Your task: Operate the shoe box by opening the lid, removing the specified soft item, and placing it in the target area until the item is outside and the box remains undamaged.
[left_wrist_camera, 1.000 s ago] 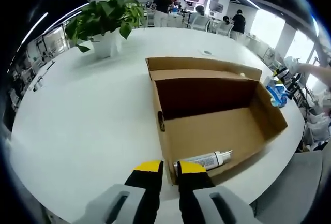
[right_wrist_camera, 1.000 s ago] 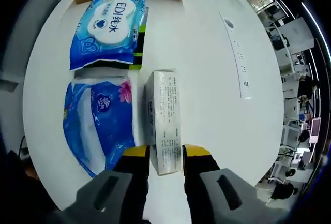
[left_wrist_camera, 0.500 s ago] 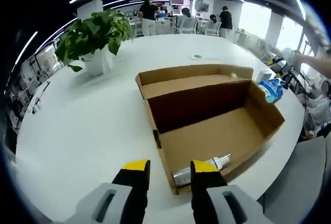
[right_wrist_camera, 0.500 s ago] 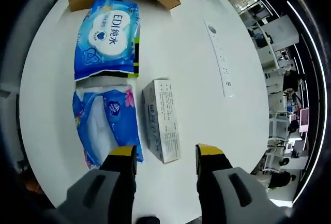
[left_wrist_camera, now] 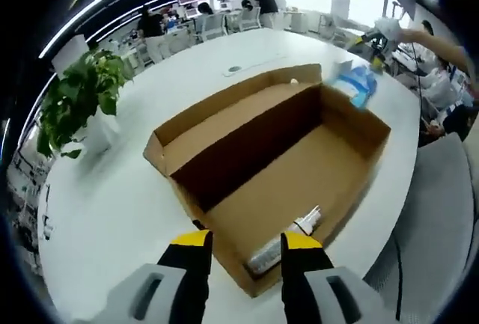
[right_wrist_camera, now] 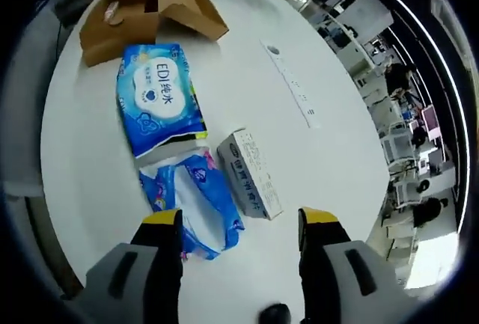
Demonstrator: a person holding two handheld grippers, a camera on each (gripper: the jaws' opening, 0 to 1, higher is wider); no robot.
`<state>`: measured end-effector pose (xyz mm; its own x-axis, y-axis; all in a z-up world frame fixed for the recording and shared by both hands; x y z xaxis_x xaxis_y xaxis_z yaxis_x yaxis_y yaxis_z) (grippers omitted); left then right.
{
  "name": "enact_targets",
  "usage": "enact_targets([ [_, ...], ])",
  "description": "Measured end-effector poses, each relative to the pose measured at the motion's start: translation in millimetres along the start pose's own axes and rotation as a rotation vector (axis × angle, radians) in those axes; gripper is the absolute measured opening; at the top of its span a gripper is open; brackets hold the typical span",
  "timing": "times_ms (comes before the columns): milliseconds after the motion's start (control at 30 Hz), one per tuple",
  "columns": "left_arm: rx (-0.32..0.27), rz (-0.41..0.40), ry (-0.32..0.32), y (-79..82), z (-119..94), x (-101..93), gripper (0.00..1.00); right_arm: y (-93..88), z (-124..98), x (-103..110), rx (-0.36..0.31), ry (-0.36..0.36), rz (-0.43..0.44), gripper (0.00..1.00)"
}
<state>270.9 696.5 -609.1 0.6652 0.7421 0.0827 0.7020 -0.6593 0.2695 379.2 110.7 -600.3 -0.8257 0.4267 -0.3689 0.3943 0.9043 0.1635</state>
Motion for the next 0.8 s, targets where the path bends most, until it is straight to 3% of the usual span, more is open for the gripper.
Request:
enact_targets([
  [200, 0.064, 0.185, -0.036, 14.1, 10, -0.1, 0.43, -2.4, -11, 23, -0.095, 0.026, 0.136, 0.72],
  [500, 0.134, 0.334, -0.096, 28.3, 18, 0.1, 0.42, -10.2, -34, 56, -0.204, 0.070, 0.356, 0.82],
  [667, 0.193, 0.486, -0.164, 36.9, 25, -6.0, 0.43, -9.8, -48, 76, -0.268, 0.130, 0.425, 0.85],
  [800, 0.232, 0.571, -0.172, 42.3, 33, -5.5, 0.44, -8.8, -60, 88, -0.310, 0.140, 0.468, 0.86],
])
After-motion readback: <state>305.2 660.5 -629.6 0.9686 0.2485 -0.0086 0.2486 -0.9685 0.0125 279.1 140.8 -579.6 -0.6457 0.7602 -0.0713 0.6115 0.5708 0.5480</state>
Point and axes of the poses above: the point that each gripper's makers call its tool centre point, and the gripper's own axes: z roughly forward along the fingers, x roughly to its left, y roughly out of its top, the point moved 10 cm from there along -z, roughly backward along the fingers, and after that the axes turned 15 degrees about x, right-handed, at the moved point
